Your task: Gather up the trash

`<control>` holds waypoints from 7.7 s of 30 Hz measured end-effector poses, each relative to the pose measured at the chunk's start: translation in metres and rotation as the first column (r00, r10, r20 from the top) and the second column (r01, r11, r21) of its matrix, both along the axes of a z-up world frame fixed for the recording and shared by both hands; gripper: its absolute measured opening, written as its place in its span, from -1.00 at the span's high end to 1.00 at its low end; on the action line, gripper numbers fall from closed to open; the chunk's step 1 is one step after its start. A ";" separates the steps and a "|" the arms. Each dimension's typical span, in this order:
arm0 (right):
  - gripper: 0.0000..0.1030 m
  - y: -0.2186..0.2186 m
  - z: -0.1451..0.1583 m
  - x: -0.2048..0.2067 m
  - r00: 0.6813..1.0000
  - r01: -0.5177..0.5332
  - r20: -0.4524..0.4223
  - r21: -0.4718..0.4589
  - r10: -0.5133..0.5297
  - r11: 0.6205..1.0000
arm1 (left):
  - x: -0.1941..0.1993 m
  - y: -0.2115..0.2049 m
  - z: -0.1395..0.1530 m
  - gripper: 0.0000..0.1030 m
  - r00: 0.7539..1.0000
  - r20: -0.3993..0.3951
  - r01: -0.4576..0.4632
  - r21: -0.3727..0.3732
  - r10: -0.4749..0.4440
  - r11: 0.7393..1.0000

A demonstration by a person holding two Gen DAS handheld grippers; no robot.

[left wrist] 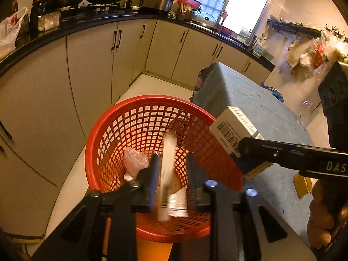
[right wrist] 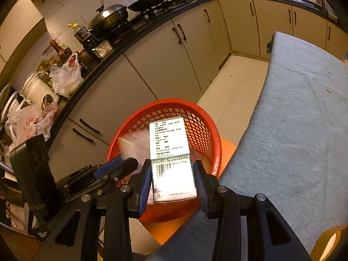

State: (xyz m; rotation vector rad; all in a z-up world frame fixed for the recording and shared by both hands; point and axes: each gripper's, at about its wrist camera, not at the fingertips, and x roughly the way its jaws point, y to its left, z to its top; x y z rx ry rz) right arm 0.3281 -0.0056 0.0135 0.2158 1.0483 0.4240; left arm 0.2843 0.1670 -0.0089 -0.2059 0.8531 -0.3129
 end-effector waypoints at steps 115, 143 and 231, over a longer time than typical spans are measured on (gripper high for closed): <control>0.68 -0.277 0.012 -0.190 0.909 0.393 0.098 0.126 -0.406 0.911 | -0.087 -0.241 0.037 0.84 0.961 -0.013 0.275 0.119 -0.275 0.954; 0.68 -0.167 0.033 -0.127 0.976 0.169 0.129 0.058 -0.175 0.984 | -0.060 -0.118 0.058 0.84 0.998 0.056 0.029 0.060 -0.032 0.998; 0.18 -0.075 0.027 -0.057 0.992 0.110 0.036 0.161 -0.117 0.981 | -0.078 -0.036 0.047 0.21 0.988 0.085 -0.135 0.049 0.130 0.990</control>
